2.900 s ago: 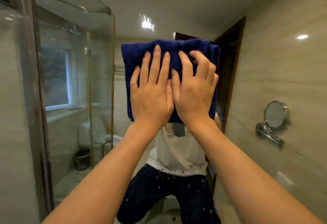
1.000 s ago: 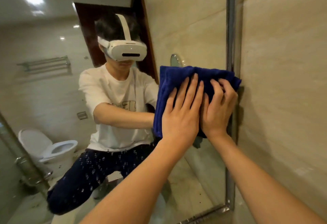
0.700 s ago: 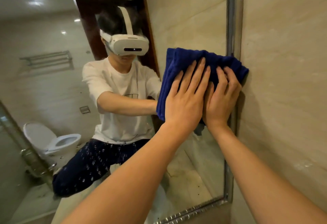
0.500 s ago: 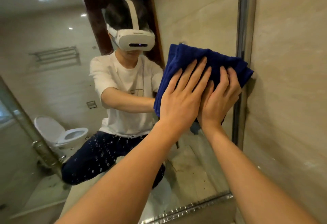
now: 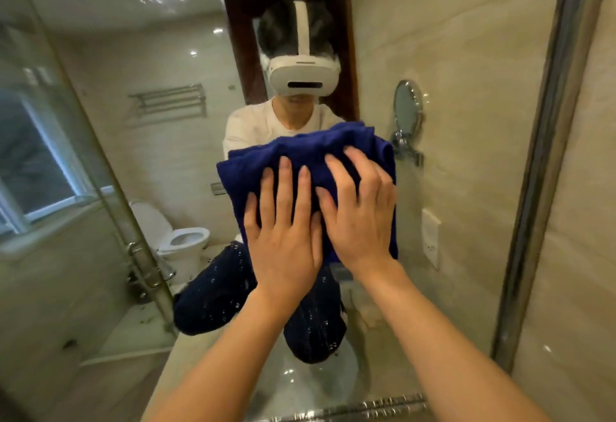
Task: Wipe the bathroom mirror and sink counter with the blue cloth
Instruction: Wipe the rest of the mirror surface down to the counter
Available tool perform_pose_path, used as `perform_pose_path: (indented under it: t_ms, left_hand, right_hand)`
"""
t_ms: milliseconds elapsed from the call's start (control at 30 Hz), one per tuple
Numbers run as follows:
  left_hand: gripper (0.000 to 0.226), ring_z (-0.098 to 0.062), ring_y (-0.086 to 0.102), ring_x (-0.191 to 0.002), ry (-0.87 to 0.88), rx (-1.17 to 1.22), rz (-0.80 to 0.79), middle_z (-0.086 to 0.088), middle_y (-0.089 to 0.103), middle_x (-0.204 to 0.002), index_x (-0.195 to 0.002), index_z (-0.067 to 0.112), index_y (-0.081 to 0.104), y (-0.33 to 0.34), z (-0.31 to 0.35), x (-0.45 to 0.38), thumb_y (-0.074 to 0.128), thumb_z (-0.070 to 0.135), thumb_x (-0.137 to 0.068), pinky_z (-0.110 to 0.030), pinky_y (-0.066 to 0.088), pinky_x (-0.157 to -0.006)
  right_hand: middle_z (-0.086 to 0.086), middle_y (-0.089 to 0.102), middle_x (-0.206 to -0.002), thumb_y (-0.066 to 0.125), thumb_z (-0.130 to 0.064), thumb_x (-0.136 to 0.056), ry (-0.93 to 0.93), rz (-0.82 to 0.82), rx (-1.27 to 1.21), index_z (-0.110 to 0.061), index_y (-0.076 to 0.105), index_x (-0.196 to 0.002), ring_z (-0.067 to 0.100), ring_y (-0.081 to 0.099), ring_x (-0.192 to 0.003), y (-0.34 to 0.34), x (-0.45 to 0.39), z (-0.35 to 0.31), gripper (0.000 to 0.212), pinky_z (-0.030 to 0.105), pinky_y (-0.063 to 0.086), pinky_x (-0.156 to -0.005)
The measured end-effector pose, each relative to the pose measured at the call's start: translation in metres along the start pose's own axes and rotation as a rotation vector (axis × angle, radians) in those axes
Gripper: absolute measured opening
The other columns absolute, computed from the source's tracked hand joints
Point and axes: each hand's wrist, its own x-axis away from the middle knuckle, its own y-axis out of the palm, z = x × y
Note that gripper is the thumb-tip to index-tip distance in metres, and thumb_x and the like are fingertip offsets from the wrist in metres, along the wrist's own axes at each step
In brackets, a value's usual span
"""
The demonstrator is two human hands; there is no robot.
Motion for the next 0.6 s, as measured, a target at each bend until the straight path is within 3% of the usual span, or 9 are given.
perform_pose_path:
  t_ms: [133, 267, 400, 600]
  left_hand:
    - [0.058, -0.026, 0.008, -0.152, -0.026, 0.044, -0.001, -0.01, 0.012, -0.162, -0.155, 0.013, 0.021, 0.002, 0.015, -0.013, 0.037, 0.031, -0.102, -0.047, 0.012, -0.122]
    - [0.057, -0.023, 0.008, -0.152, 0.116, 0.051, -0.012, -0.007, 0.012, -0.163, -0.156, 0.016, 0.022, 0.002, 0.007, -0.009, 0.037, 0.032, -0.103, -0.043, 0.008, -0.123]
    - [0.056, -0.022, 0.014, -0.151, 0.173, 0.043, -0.009, -0.005, 0.016, -0.162, -0.155, 0.019, 0.027, 0.001, -0.022, 0.003, 0.04, 0.031, -0.103, -0.042, 0.01, -0.123]
    - [0.054, -0.021, 0.01, -0.153, 0.116, 0.005, -0.005, -0.003, 0.012, -0.164, -0.155, 0.02, 0.026, -0.008, -0.088, 0.037, 0.037, 0.033, -0.104, -0.041, 0.009, -0.123]
  right_hand:
    - [0.007, 0.035, -0.14, 0.05, -0.03, -0.101, -0.002, 0.014, 0.019, -0.016, 0.042, -0.135, 0.028, 0.046, -0.122, -0.004, -0.006, 0.015, 0.038, 0.036, 0.035, -0.105]
    - [0.011, 0.037, -0.14, 0.044, -0.028, -0.103, 0.113, 0.09, 0.072, -0.012, 0.043, -0.135, 0.03, 0.046, -0.122, 0.002, 0.009, 0.007, 0.036, 0.033, 0.03, -0.109]
    - [0.012, 0.037, -0.14, 0.043, -0.026, -0.102, 0.164, 0.125, 0.083, -0.01, 0.041, -0.135, 0.031, 0.044, -0.124, 0.012, 0.023, -0.02, 0.036, 0.035, 0.029, -0.11]
    - [0.012, 0.037, -0.138, 0.047, -0.025, -0.1, 0.103, 0.108, 0.083, -0.009, 0.043, -0.133, 0.031, 0.045, -0.122, 0.039, 0.042, -0.085, 0.037, 0.034, 0.028, -0.11]
